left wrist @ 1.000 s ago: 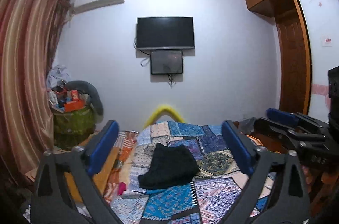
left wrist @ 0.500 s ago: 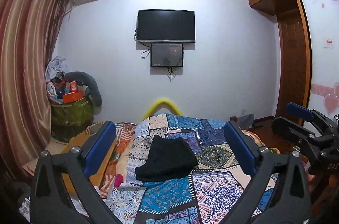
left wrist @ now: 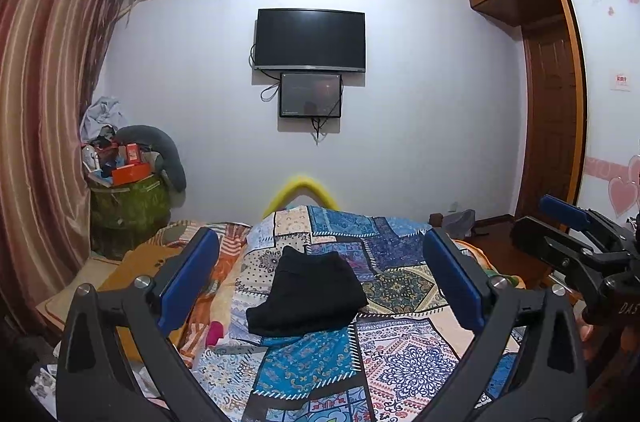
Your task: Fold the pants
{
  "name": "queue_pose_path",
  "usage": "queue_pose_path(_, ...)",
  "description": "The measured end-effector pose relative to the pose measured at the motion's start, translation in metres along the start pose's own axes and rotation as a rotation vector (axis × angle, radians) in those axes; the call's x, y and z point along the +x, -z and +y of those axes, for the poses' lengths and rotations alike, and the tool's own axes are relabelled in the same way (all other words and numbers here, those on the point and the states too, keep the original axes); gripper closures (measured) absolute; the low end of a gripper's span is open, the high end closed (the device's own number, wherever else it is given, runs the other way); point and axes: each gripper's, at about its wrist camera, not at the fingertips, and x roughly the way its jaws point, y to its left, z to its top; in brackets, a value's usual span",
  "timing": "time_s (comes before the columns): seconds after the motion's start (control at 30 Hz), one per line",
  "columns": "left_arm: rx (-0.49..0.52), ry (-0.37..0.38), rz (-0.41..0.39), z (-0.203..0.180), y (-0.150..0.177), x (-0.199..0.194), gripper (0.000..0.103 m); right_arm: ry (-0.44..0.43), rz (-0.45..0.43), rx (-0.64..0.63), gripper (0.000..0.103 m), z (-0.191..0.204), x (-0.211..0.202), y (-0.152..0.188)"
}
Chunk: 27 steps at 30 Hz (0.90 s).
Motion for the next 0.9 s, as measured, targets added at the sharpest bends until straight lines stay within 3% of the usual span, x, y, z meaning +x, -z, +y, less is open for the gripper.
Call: queue_pose_path(0.9, 0.013, 0.049, 0.035, -0.0052, 0.0034, 0.0094, 0.0, 0.016, 0.018, 0.032, 0.001, -0.0065, -0.0034, 0.0001)
